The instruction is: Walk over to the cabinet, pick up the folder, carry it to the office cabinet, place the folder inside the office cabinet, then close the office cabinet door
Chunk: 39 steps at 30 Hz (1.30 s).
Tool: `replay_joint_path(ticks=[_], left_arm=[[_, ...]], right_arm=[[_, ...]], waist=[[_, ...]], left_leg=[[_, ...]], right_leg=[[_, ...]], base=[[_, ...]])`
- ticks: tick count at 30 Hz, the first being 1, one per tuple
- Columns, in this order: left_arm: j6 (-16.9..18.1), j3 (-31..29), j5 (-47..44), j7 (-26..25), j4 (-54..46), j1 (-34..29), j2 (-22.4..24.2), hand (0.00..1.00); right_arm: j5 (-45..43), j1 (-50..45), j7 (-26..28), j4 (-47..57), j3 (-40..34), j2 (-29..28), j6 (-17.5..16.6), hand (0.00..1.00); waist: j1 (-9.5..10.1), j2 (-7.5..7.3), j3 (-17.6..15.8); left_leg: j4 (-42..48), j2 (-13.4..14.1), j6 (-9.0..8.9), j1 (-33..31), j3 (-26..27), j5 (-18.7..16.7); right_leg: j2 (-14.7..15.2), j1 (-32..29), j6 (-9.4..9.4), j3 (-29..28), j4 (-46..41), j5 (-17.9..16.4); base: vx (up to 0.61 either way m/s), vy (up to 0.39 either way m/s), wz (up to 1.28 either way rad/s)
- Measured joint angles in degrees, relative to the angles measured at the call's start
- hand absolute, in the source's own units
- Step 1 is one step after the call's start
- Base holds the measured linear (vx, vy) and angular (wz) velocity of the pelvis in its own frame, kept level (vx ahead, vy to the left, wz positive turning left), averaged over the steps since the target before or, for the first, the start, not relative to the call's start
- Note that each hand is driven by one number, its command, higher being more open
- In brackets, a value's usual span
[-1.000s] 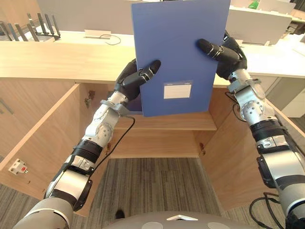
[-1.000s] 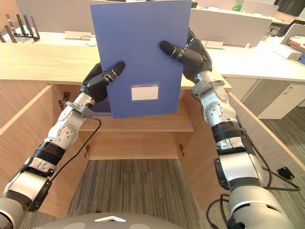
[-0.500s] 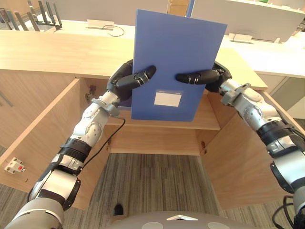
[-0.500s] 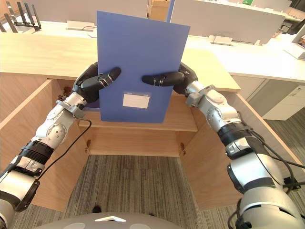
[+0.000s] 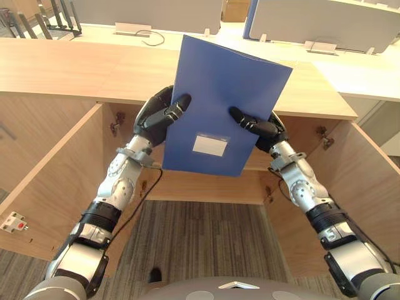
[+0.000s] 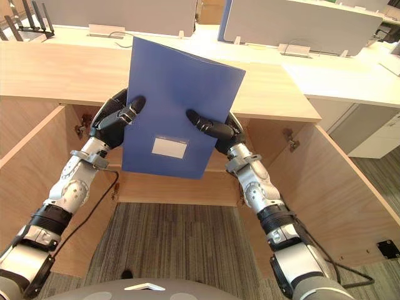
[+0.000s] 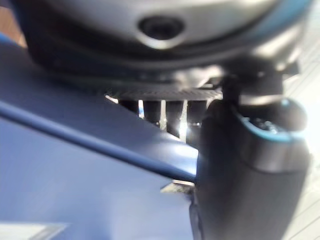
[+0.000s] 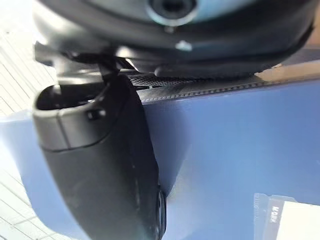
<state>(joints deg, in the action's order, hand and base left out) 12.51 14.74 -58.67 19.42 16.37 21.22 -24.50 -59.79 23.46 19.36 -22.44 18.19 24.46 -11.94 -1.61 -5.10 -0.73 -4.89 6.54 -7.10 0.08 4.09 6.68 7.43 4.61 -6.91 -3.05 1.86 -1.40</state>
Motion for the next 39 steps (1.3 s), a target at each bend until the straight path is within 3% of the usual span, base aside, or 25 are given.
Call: replay_joint_path(ticks=[3, 6, 8, 15, 20, 22, 26, 32, 37, 39], left_arm=[[1.89, -0.38, -3.07, -0.85, -1.08, -2.14, 2.57, 1.00], [6.37, -2.58, -7.19, -2.73, -5.43, -3.48, 8.07, 1.00], [7.57, -2.61, -8.67, -2.81, -8.17, -3.82, 8.85, 1.00], [6.06, -1.93, -3.39, -1.72, -12.62, -14.46, 8.76, 1.00], [-2.73, -1.07, 1.16, 0.09, -0.75, -23.04, 8.99, 1.00], [-5.76, -1.55, 3.34, 0.12, 4.30, -26.53, 9.54, 1.00], [-7.44, -4.27, 5.36, 0.74, 8.84, -31.33, 10.56, 1.00], [-7.81, -8.02, 10.35, 1.10, 20.11, -32.19, 11.27, 1.00], [-7.81, -11.80, 17.75, -0.88, 34.87, -29.77, 14.07, 1.00], [-7.73, -14.27, 18.92, -3.98, 40.69, -28.69, 15.86, 1.00]], right_arm=[[-1.34, -1.12, -0.11, 0.89, 0.04, -0.02, -1.30, 0.00], [-7.91, -3.98, -1.80, 2.38, 0.33, -1.91, -1.84, 0.00], [-11.12, -6.84, -2.44, 3.57, 0.49, -3.72, -2.21, 0.00], [-14.82, -17.89, -2.39, 3.23, 2.17, -6.62, 0.41, 0.00], [-10.20, -27.62, -1.81, -6.27, 1.43, -7.69, 6.03, 0.00], [-8.55, -32.17, -1.24, -8.73, -2.15, -10.20, 7.95, 0.00], [-8.61, -34.38, -0.25, -13.83, -11.12, -14.13, 8.03, 0.00], [-8.07, -34.30, -0.93, -24.82, -21.01, -14.86, 7.67, 0.00], [-3.49, -29.15, -8.22, -37.88, -31.06, -18.34, 7.49, 0.00], [-4.38, -27.86, -11.92, -41.08, -32.29, -19.56, 7.40, 0.00]], waist=[[-0.05, 0.54, -0.21], [-0.10, 0.98, -0.27], [-0.09, 1.31, -0.24], [-0.25, 4.03, -0.06], [-0.46, 4.56, -0.20], [-1.18, 4.61, -0.40], [-1.87, 4.78, -0.50], [-1.75, 5.04, -0.44], [-1.72, 4.94, -0.31], [-1.65, 4.77, -0.55]], left_leg=[[-0.01, 0.02, -0.07, 0.62, 0.03, -0.24], [-0.01, 0.05, -0.10, 0.59, -0.01, -0.26], [0.00, 0.05, -0.11, 0.57, 0.00, -0.27], [-0.02, 0.05, -0.10, 0.53, 0.07, -0.27], [-0.07, 0.02, 0.01, 0.12, -0.21, -0.16], [-0.12, -0.03, -0.04, -0.06, -0.21, -0.21], [-0.25, -0.04, -0.02, -0.66, -0.04, -0.58], [-0.28, -0.04, -0.06, -0.65, 0.08, -0.82], [-0.27, -0.05, -0.24, -0.27, 0.91, -1.14], [-0.24, -0.04, -0.08, 0.37, 1.14, -1.15]], right_leg=[[-0.01, 0.71, 0.09, -0.02, 0.18, -0.11], [-0.05, 0.69, 0.16, -0.01, 0.18, -0.15], [-0.05, 0.65, 0.18, -0.03, 0.18, -0.16], [-0.07, 0.14, 0.21, -0.14, 0.19, -0.17], [-0.04, -0.64, 0.04, 0.26, -0.58, -0.37], [0.01, -1.03, -0.05, 0.25, -0.97, -0.59], [0.01, -2.34, -0.01, -0.15, -1.80, -1.12], [0.00, -2.40, 0.20, -0.30, -1.84, -1.79], [0.02, -2.41, 0.04, -0.98, -1.81, -1.55], [0.02, -1.81, 0.02, -1.15, -1.75, -1.51]], base=[[0.00, 0.000, 0.00], [0.00, 0.000, 0.00], [0.00, 0.000, 0.00], [-0.01, 0.000, 0.00], [-0.04, 0.003, 0.01], [-0.03, 0.009, 0.00], [-0.04, 0.011, -0.03], [0.00, 0.002, -0.01], [0.04, 0.003, -0.08], [0.05, -0.002, -0.04]])
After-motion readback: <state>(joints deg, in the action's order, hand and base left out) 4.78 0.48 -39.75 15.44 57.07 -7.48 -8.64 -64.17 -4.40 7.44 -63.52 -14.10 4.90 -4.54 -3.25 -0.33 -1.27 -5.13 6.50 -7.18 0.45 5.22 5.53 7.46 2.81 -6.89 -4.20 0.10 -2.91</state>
